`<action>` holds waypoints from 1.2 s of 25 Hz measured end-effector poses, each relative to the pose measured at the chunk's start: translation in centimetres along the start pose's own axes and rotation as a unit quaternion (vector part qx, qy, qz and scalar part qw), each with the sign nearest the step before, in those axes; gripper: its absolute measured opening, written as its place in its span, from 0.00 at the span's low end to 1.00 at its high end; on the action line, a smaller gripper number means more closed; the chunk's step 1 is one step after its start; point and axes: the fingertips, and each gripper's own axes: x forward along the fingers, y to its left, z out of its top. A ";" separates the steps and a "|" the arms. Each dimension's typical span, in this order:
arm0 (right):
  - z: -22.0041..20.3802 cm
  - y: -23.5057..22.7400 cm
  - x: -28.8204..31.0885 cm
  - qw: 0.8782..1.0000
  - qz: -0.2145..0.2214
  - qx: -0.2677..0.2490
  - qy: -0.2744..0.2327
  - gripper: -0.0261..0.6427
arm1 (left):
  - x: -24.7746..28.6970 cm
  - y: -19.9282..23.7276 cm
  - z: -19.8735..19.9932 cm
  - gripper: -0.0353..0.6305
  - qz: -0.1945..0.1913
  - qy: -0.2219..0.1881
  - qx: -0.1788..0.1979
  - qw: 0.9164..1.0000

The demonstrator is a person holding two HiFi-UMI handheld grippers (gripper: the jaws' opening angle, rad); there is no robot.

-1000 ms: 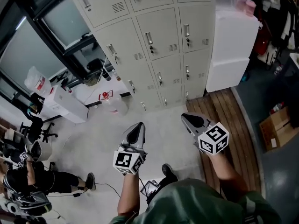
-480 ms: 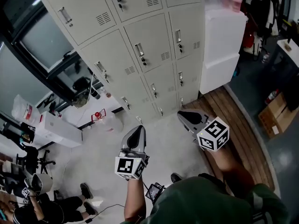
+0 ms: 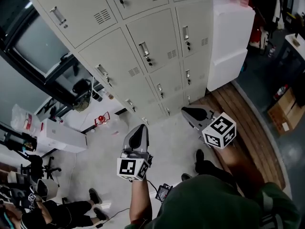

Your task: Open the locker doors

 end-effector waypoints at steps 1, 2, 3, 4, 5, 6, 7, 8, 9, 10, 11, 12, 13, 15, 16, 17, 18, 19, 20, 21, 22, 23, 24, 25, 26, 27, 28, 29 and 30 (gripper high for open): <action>0.3 -0.6 0.7 1.000 0.004 -0.003 0.001 0.04 | 0.5 0.5 0.1 0.05 0.006 -0.003 0.000 1.000; 0.5 -1.1 1.6 1.000 0.009 -0.004 0.000 0.04 | 1.0 1.1 0.2 0.05 0.011 -0.004 0.003 1.000; 0.5 -1.5 2.4 1.000 0.014 -0.002 -0.002 0.05 | 1.4 1.7 0.1 0.05 0.015 -0.002 0.007 1.000; 0.2 -1.7 3.2 1.000 0.019 0.003 -0.002 0.04 | 1.7 2.2 -0.2 0.05 0.018 0.003 0.009 1.000; -0.2 -1.8 3.8 1.000 0.024 0.009 0.000 0.04 | 1.9 2.6 -0.6 0.05 0.020 0.010 0.008 1.000; -0.5 -2.0 4.5 1.000 0.028 0.013 0.003 0.04 | 2.2 3.0 -0.8 0.05 0.021 0.014 0.007 1.000; -0.5 -2.6 5.2 0.999 0.031 0.015 0.005 0.04 | 2.9 3.5 -0.8 0.05 0.024 0.016 0.006 1.000; -0.3 -3.4 6.2 0.999 0.035 0.014 0.006 0.04 | 3.7 4.2 -0.7 0.05 0.029 0.014 0.007 0.999; 0.0 -4.2 7.2 0.999 0.040 0.011 0.007 0.04 | 4.6 5.0 -0.5 0.05 0.035 0.012 0.006 0.999; 0.3 -5.0 8.1 0.999 0.046 0.008 0.009 0.04 | 5.5 5.7 -0.5 0.05 0.043 0.008 0.004 0.999; 0.5 -5.9 8.9 0.999 0.052 0.003 0.012 0.04 | 6.3 6.3 -0.5 0.05 0.050 0.004 0.000 0.999; 0.7 -6.8 9.6 0.998 0.058 -0.001 0.015 0.04 | 7.2 6.7 -0.5 0.05 0.058 -0.001 -0.003 0.998; 1.0 -7.8 10.4 0.998 0.063 -0.005 0.016 0.04 | 8.1 7.1 -0.4 0.05 0.065 -0.004 -0.002 0.998; 1.4 -9.2 11.7 0.997 0.073 -0.004 0.015 0.04 | 9.6 7.9 -0.4 0.05 0.074 -0.003 0.003 0.997; 1.4 -9.7 12.2 0.997 0.076 -0.001 0.013 0.04 | 10.3 8.2 -0.5 0.05 0.076 0.001 0.006 0.997; 1.4 -10.3 12.7 0.997 0.078 0.003 0.012 0.04 | 11.0 8.4 -0.6 0.05 0.077 0.005 0.008 0.997; 1.3 -10.9 13.2 0.997 0.081 0.004 0.011 0.05 | 11.7 8.7 -0.6 0.05 0.079 0.008 0.012 0.997; 1.5 -11.6 13.9 0.996 0.084 0.003 0.010 0.04 | 12.4 9.2 -0.5 0.05 0.083 0.008 0.016 0.996; 1.7 -12.3 14.6 0.996 0.088 0.001 0.010 0.04 | 13.1 9.6 -0.3 0.05 0.088 0.007 0.019 0.996; 2.0 -13.0 15.2 0.996 0.092 -0.001 0.010 0.04 | 13.8 10.0 -0.1 0.05 0.093 0.006 0.020 0.995; 2.1 -13.6 15.8 0.995 0.095 -0.002 0.010 0.04 | 14.4 10.3 0.0 0.05 0.097 0.007 0.019 0.995; 2.2 -14.2 16.3 0.995 0.096 -0.001 0.011 0.04 | 15.0 10.7 -0.1 0.05 0.099 0.008 0.018 0.995; 2.2 -14.8 16.9 0.995 0.095 0.002 0.011 0.04 | 15.5 11.1 -0.2 0.05 0.099 0.010 0.017 0.995; 2.2 -15.3 17.6 0.995 0.094 0.006 0.011 0.04 | 16.0 11.6 -0.4 0.05 0.097 0.013 0.015 0.995; 2.1 -15.8 18.3 0.996 0.093 0.012 0.012 0.04 | 16.5 12.3 -0.7 0.05 0.096 0.016 0.011 0.995; 1.8 -16.2 19.1 0.996 0.091 0.017 0.014 0.04 | 17.2 13.1 -1.1 0.05 0.095 0.020 0.006 0.995; 1.5 -16.5 19.9 0.996 0.089 0.022 0.017 0.04 | 17.9 14.0 -1.5 0.05 0.093 0.022 -0.002 0.995; 1.2 -16.9 20.8 0.996 0.086 0.024 0.021 0.04 | 18.7 14.7 -1.8 0.05 0.088 0.022 -0.008 0.996; 1.1 -17.2 21.6 0.996 0.082 0.025 0.024 0.04 | 19.5 15.3 -1.9 0.05 0.081 0.021 -0.012 0.996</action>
